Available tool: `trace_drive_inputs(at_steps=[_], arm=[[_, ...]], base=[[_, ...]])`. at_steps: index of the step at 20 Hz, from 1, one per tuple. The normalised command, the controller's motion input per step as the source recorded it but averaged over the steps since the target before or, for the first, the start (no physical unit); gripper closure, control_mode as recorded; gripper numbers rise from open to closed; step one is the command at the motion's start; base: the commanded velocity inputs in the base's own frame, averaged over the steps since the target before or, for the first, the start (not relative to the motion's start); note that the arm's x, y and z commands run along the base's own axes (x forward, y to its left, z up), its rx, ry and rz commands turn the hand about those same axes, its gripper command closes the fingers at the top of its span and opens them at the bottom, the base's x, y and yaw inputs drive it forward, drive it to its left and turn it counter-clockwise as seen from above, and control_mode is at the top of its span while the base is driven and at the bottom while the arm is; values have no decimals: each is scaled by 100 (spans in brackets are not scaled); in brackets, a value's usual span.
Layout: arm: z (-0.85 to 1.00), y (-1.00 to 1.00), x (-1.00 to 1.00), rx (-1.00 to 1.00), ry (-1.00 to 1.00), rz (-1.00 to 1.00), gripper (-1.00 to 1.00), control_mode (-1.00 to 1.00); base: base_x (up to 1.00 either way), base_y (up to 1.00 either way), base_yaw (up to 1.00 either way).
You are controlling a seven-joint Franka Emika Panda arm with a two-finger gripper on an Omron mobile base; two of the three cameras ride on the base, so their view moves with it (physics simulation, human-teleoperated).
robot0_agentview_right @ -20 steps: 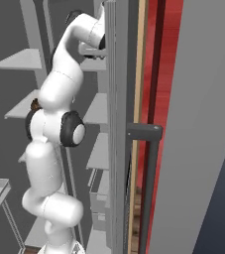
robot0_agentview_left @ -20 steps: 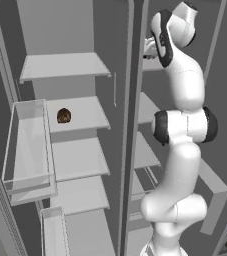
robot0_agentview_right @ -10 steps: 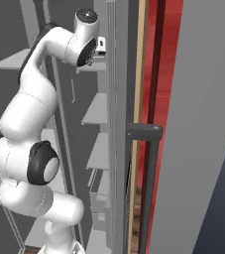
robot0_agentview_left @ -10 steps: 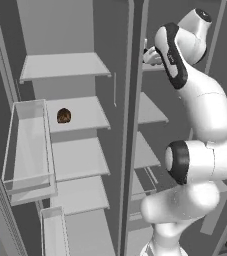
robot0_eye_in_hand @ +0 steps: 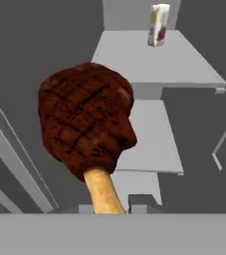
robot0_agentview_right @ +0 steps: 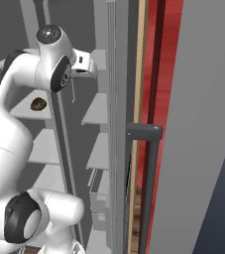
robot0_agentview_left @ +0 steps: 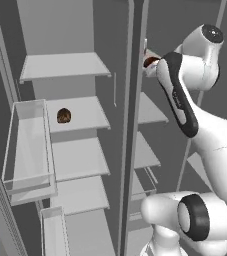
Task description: Pick up the frozen steak from the freezer, place it on any shelf in the fridge, and close the fridge and freezer doors when done.
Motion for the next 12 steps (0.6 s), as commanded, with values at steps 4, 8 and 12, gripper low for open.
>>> trace_drive_inputs(at_steps=[4,8,12], arm=[[32,7,-100,3,3,-22,100,-100],[19,52,-100,4,14,-19,100,-100],[0,83,-99,0,14,-16,100,-100]], base=[[0,0,0],[0,0,0],[0,0,0]])
